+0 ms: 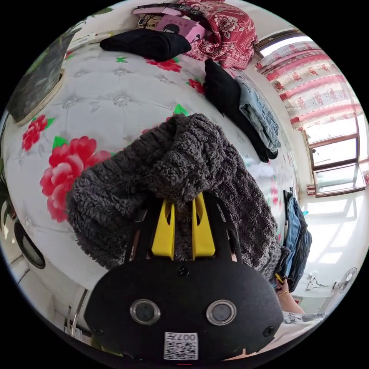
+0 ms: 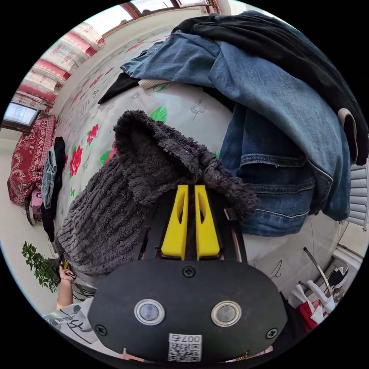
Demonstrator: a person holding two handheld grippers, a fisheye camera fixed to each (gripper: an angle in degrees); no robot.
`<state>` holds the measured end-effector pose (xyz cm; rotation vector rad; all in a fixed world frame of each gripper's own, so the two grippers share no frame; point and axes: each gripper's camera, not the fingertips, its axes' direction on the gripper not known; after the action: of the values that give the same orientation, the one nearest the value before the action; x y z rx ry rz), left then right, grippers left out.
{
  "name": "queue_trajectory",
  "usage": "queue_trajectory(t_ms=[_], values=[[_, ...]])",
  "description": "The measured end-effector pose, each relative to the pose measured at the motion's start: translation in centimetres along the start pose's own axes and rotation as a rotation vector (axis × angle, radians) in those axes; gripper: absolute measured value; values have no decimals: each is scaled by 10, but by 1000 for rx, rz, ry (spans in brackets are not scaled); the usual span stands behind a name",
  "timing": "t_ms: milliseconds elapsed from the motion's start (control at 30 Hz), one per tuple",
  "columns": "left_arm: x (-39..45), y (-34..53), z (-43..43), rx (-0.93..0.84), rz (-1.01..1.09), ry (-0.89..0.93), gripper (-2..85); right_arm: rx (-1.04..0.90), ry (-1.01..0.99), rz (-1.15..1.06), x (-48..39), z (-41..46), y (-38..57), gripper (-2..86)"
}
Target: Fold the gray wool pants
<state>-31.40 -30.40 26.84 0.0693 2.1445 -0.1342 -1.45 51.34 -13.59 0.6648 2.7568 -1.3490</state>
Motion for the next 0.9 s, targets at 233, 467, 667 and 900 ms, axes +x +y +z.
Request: queue_trajectory(t_ms=[233,467,667,900], values=[[10,-60,-10,56,2,7,69,30,-56,-69,-47,1,-15,27],[-22,-10,-71,132,-17,170,56,123,-44,-268,-68,-27,28,63],[-12,-5,-96,137,13,277,49,-17,32,-270,-82,22,16,41],[12,-32,-178,198,151,443,46,294,-184,-206,-61,-98,9,7]])
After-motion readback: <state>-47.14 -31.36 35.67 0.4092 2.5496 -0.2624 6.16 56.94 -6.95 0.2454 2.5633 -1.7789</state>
